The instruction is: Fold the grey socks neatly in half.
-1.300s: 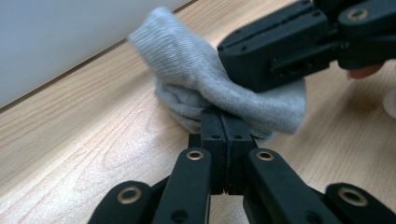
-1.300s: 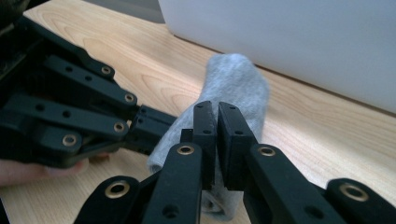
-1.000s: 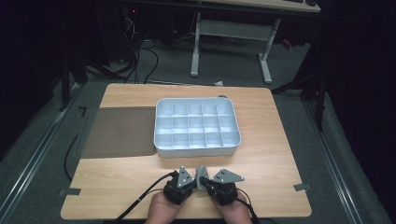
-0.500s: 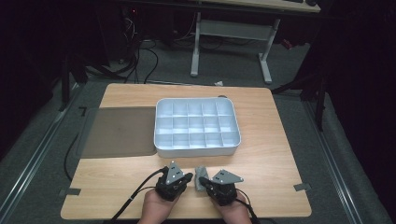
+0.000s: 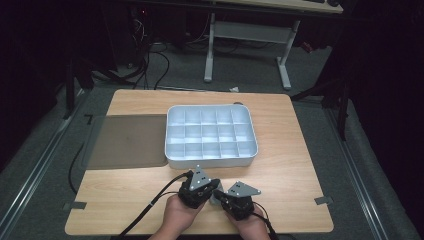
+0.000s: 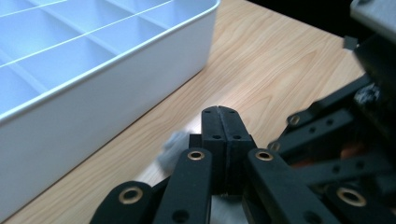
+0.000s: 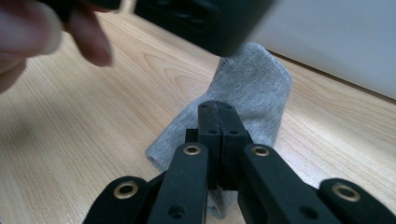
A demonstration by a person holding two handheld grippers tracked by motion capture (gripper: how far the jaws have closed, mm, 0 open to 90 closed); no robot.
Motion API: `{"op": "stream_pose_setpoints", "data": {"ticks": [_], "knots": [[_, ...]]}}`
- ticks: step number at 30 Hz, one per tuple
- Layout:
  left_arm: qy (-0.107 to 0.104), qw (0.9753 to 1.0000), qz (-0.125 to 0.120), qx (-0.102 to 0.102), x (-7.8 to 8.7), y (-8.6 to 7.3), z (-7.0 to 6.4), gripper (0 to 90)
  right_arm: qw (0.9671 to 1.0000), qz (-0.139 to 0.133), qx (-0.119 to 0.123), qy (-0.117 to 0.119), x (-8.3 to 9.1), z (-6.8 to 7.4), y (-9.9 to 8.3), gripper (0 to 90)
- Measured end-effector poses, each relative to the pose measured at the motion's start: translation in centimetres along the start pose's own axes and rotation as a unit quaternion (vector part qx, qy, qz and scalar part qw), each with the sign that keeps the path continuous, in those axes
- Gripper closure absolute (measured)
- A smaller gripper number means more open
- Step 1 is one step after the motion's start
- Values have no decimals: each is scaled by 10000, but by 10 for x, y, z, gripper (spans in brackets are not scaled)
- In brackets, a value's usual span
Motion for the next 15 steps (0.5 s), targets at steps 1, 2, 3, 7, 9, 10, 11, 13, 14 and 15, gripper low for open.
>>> {"op": "stream_pose_setpoints", "data": {"ticks": [1, 2, 3, 7, 9, 10, 11, 13, 14, 15], "knots": [[-27, 10000, 59, 39, -5, 0, 2, 900, 10000, 0, -3, 5, 0, 0, 0, 900], [-63, 9999, 124, 96, -9, -1, 4, 900, 10000, 4, -4, 9, 0, 0, 0, 900], [-63, 9998, 156, 129, -12, -3, 5, 900, 10000, 3, -4, 13, 0, 0, 0, 900], [-24, 9991, 237, 359, -19, -13, 15, 900, 10000, -13, 23, 10, 0, 0, -1, 900], [-39, 9989, 242, 398, -20, -17, 19, 900, 10000, -16, 36, 1, 0, 0, -1, 900], [-42, 9989, 242, 392, -21, -18, 20, 900, 10000, -24, 27, 8, 0, 0, -1, 900], [-45, 9989, 235, 406, -21, -18, 21, 900, 10000, -24, 27, 8, 0, 0, -1, 900], [-43, 9989, 223, 399, -22, -20, 21, 900, 10000, -22, 16, 10, 1, 0, -1, 900], [-43, 9989, 197, 414, -23, -21, 21, 900, 10000, -27, 22, 6, 1, 0, -1, 900], [-46, 9989, 181, 420, -23, -22, 21, 900, 10000, -27, 22, -4, 1, 0, -1, 900]]}}
Point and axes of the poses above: each handheld gripper's, and its own axes: x roughly backward along the jaws, y roughly out of its top, z roughly to its left, the point moved 1 cm from there along -x, roughly forward along the jaws, and after that the axes turned 5 degrees about z, right-handed, at the moved point
